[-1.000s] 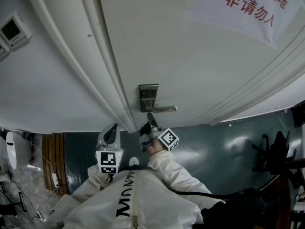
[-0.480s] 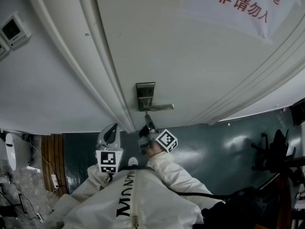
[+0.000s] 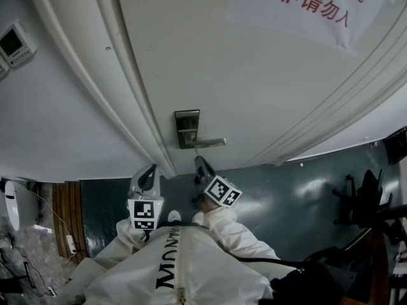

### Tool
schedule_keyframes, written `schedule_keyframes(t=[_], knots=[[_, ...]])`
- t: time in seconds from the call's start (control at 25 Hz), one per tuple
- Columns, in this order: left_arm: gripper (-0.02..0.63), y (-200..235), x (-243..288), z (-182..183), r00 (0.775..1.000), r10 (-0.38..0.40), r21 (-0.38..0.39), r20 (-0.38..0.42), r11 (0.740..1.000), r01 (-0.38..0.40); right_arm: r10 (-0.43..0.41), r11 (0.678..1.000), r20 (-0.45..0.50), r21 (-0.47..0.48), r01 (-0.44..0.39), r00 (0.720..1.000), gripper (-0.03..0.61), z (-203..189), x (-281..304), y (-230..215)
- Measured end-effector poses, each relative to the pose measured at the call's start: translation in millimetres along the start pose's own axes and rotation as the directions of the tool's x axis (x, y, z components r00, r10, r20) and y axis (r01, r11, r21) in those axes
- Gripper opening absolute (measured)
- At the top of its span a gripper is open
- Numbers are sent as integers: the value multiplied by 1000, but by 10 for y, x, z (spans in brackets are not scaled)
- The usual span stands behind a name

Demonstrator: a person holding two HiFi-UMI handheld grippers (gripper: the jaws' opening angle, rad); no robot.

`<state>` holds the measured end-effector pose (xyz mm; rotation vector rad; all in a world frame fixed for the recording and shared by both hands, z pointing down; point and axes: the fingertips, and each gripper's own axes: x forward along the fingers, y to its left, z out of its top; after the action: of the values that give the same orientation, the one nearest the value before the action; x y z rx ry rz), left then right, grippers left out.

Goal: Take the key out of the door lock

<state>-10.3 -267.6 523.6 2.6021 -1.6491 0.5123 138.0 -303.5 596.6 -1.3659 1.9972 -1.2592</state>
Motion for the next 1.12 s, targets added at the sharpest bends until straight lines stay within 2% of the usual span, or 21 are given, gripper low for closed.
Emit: schedule_keyframes(t=[0.12, 0.2, 0.4, 0.6, 0.68, 0.92, 1.12], knots=[[0, -18, 35, 9, 1000, -2, 0, 2, 1000, 2, -11, 985, -17, -172, 8, 1000, 21, 66, -90, 100], [0, -24, 61, 17, 1000, -1, 1, 3, 1000, 1, -29, 954, -23, -298, 21, 999, 21, 113, -143, 174], [0, -56, 105, 30, 1000, 0, 3, 3, 1000, 0, -80, 830, -21, -556, 55, 997, 21, 186, -228, 299], [0, -100, 138, 44, 1000, -2, 4, 5, 1000, 2, -119, 696, -7, -714, 78, 993, 21, 218, -307, 358], [0, -115, 147, 51, 1000, -2, 5, 5, 1000, 2, -121, 657, -2, -749, 79, 993, 21, 234, -341, 386], [0, -157, 155, 58, 1000, 9, 6, 4, 1000, -9, -106, 599, 19, -797, 80, 994, 21, 291, -434, 490], [0, -114, 78, 82, 999, 51, 11, 4, 999, -51, -83, 617, 39, -783, 82, 996, 21, 383, -539, 548]])
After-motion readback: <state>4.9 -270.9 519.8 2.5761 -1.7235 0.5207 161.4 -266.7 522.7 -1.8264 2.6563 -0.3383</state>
